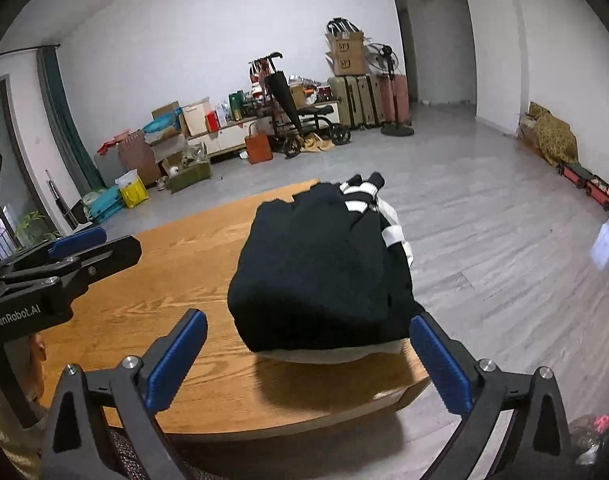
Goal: Fold clothes
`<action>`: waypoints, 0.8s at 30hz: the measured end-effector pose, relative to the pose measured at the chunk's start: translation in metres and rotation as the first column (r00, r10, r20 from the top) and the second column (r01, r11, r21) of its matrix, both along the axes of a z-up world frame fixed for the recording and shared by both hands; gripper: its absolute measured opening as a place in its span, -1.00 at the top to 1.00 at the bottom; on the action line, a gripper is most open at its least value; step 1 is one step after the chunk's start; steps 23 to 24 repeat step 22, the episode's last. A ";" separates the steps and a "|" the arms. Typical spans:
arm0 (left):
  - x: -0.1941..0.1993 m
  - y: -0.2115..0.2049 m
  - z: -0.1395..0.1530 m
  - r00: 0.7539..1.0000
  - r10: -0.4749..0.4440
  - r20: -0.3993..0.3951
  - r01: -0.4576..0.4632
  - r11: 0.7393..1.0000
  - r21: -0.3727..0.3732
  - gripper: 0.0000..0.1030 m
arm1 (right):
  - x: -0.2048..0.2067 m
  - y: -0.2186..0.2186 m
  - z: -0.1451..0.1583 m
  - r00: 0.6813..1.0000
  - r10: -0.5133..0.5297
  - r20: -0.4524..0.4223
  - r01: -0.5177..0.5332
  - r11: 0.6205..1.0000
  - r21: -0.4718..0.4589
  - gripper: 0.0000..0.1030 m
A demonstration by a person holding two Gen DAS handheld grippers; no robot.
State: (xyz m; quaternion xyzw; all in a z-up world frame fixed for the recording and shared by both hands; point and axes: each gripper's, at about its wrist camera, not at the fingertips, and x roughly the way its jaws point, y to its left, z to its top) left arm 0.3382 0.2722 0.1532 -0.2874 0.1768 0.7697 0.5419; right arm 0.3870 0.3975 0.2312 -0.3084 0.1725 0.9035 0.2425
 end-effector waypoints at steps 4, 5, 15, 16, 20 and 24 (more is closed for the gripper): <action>-0.001 0.001 -0.005 1.000 -0.002 0.022 0.002 1.000 -0.005 -0.55 | 0.001 0.000 -0.007 1.000 -0.018 -0.008 0.017 1.000 -0.021 -1.00; -0.001 0.001 -0.006 1.000 -0.002 0.024 0.002 1.000 -0.007 -0.55 | 0.001 0.000 -0.009 1.000 -0.022 -0.010 0.022 0.999 -0.027 -1.00; -0.003 0.004 -0.008 0.999 0.011 0.035 -0.011 1.000 -0.012 -0.55 | 0.000 0.003 -0.018 0.999 -0.053 0.010 0.053 0.998 -0.031 -1.00; -0.003 0.004 -0.009 0.999 0.010 0.036 -0.010 1.000 -0.015 -0.55 | 0.001 0.003 -0.019 0.998 -0.056 0.011 0.057 0.998 -0.032 -1.00; -0.002 0.006 -0.014 0.999 0.013 0.037 -0.012 1.000 -0.029 -0.55 | 0.000 0.003 -0.020 0.997 -0.069 0.018 0.069 0.997 -0.022 -1.00; -0.002 0.008 -0.015 0.999 0.016 0.036 -0.015 0.999 -0.035 -0.55 | 0.001 0.002 -0.020 0.997 -0.077 0.020 0.078 0.997 -0.011 -1.00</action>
